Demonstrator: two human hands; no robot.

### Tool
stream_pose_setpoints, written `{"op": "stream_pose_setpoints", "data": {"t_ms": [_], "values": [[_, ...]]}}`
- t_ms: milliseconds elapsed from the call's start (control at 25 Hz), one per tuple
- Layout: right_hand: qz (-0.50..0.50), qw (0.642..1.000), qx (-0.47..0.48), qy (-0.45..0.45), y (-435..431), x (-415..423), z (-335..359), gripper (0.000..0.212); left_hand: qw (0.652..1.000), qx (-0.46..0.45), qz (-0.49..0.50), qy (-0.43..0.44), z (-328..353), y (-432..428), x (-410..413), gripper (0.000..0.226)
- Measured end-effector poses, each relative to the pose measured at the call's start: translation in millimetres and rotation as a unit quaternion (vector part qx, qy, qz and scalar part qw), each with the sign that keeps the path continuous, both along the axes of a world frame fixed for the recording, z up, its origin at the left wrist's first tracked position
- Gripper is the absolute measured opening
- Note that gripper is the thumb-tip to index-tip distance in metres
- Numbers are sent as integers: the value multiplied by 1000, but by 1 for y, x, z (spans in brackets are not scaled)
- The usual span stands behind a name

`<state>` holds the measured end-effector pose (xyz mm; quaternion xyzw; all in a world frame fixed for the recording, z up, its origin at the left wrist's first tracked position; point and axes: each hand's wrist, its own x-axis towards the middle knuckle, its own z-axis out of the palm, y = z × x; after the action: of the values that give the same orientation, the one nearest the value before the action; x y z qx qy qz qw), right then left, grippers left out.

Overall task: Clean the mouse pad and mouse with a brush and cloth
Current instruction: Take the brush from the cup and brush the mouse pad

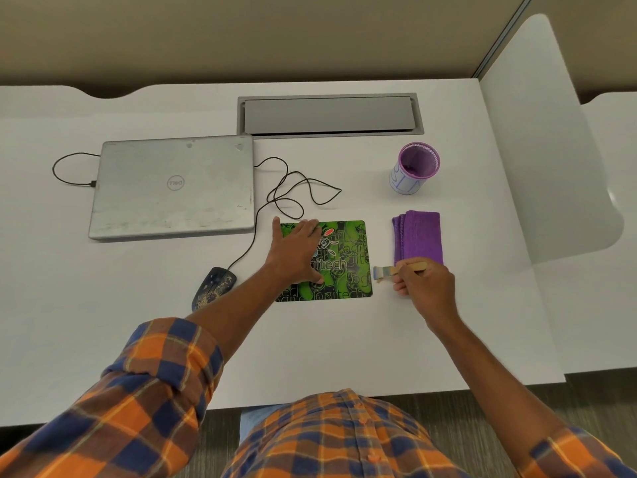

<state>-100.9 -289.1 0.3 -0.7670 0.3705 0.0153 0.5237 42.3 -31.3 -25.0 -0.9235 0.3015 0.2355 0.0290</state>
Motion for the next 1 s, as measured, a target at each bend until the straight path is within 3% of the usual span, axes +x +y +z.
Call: {"op": "stream_pose_setpoints", "data": {"t_ms": [240,600,840,1000], "values": [[27,999,44,-12,18,3,4,17,1000,5,-1,2,0,-1,0,128],[31,999,-11,12,0,-13,0,18,1000,5,-3,0,-2,0,1,128],[61,998,29,10,17,-12,-1,17,1000,5,-2,1,-2,-1,1,129],[44,999,-2,23,6,-12,-2,17,1000,5,-3,1,-1,-1,0,128]]}}
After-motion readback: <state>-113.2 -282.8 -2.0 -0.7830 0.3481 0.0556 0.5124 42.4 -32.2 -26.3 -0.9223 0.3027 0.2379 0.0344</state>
